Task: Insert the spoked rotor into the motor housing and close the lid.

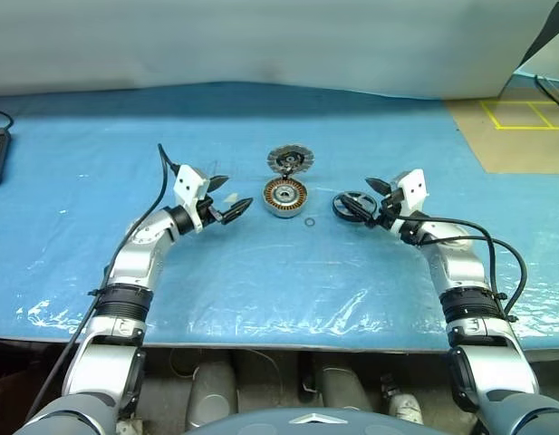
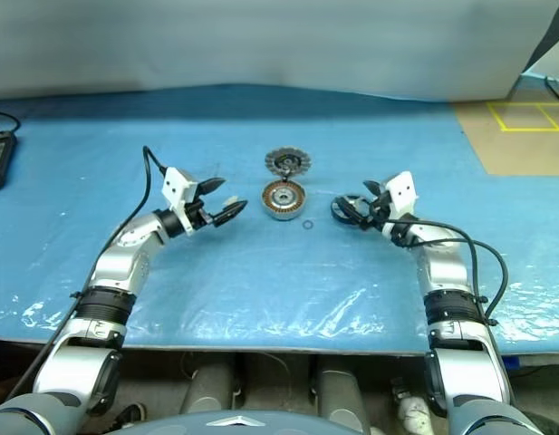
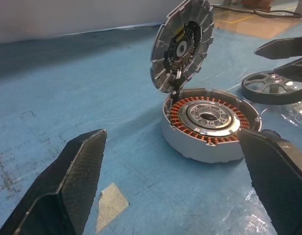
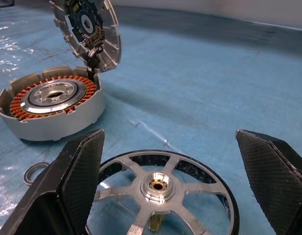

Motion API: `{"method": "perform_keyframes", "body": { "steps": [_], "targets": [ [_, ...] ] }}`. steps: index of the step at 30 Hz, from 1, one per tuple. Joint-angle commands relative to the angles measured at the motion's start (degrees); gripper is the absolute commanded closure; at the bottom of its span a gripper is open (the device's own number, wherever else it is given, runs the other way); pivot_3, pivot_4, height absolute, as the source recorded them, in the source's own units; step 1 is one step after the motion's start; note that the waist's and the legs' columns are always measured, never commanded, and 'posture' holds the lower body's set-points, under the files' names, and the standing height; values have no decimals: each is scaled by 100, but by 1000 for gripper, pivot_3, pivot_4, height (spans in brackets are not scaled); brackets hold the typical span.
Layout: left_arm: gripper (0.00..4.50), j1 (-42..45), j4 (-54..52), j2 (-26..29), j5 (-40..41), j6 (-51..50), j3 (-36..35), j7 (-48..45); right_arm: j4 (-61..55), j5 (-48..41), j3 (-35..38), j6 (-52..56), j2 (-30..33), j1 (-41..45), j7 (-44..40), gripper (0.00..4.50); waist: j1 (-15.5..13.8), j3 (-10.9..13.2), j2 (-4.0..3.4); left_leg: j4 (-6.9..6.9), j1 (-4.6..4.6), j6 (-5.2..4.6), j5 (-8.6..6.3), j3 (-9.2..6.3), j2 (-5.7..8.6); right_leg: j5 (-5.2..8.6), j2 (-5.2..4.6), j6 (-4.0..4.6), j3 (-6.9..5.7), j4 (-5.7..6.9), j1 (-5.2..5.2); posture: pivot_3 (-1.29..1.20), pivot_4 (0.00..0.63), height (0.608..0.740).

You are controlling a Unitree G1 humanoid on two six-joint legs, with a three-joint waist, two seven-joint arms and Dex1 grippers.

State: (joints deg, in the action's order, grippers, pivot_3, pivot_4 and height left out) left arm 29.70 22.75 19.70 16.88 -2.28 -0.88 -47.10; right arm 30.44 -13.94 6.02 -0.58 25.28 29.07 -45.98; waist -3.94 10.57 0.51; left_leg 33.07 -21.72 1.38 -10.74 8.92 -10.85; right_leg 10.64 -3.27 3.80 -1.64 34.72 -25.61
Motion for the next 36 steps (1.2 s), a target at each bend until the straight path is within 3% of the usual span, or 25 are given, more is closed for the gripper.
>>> {"method": "perform_keyframes", "body": {
  "steps": [1, 17, 36],
  "targets": [
    [0, 61, -199, -89, 28, 123, -80, 83, -159, -38, 23, -31, 57, 159, -77, 32, 1, 0, 0, 0, 0, 0, 0, 0, 0, 0, 0, 0, 0, 0, 0, 0, 150, 740],
    [0, 107, -203, -24, 15, 113, -144, 106, 276, 40, 34, -224, 80, 371, -185, 32, 1, 0, 0, 0, 0, 0, 0, 0, 0, 0, 0, 0, 0, 0, 0, 0, 150, 740],
    [0, 38, -221, -4, 16, 56, -128, 38, -266, 99, -45, 109, 70, 348, -72, 32, 3, 0, 0, 0, 0, 0, 0, 0, -1, 0, 0, 0, 0, 0, 0, 0, 150, 740]
  ]
}}
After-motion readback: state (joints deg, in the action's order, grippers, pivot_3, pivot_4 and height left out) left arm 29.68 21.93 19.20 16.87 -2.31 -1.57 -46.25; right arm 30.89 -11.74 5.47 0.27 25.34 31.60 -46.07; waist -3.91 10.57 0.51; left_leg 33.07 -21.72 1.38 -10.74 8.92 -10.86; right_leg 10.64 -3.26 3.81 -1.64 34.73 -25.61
